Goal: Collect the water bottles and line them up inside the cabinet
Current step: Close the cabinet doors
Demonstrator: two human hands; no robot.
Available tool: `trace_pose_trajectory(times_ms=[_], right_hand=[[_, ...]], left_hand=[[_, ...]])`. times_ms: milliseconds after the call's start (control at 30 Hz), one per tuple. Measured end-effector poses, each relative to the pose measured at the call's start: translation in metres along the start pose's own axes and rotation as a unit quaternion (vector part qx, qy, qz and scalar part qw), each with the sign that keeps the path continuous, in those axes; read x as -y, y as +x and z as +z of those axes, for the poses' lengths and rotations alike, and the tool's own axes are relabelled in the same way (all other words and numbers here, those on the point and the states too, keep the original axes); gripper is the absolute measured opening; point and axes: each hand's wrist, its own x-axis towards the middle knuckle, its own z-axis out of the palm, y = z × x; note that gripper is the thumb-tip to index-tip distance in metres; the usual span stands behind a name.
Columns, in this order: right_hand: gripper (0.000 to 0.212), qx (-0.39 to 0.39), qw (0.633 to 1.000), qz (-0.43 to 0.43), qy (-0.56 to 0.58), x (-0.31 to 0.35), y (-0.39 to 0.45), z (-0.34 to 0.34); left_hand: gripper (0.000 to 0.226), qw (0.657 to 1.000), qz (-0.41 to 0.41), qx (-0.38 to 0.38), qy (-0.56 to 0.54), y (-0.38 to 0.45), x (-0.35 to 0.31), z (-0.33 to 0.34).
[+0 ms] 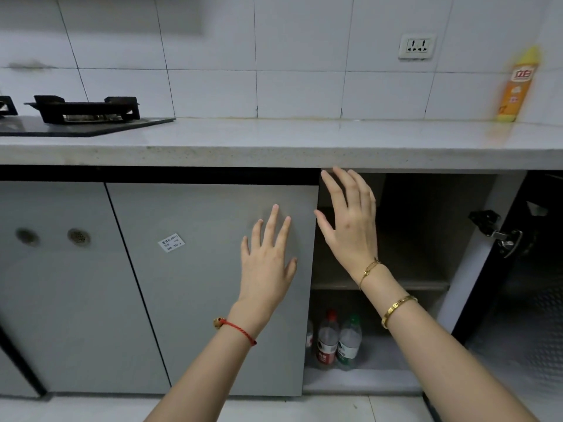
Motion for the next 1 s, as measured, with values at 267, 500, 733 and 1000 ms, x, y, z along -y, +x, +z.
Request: trace_pose_trajectory(times_ms=[267, 500, 733, 1000], right_hand=[[0.047, 0.040, 0.997, 0.051, 0.044, 0.002, -0.045, -0.058], [0.041, 0.066, 0.993, 0.091, 0.033, -0.004, -0.118, -0.148], [0.038, 0.036, 0.988, 0.148, -0.019, -0.033, -0.185, -0.250], [0.041, -0.055, 0.953, 0.253, -0.160, -0.087, -0.229, -0.339]], left_hand=[[0.043, 0.988, 0.037, -0.103, -0.110, -0.037, -0.010, -0.024], [0.037, 0.961, 0.130, -0.111, -0.216, -0.079, -0.061, -0.051], [0.038, 0.913, 0.242, -0.066, -0.321, -0.095, -0.150, -0.061], [0.041, 0.853, 0.376, -0.044, -0.359, -0.084, -0.270, -0.072]])
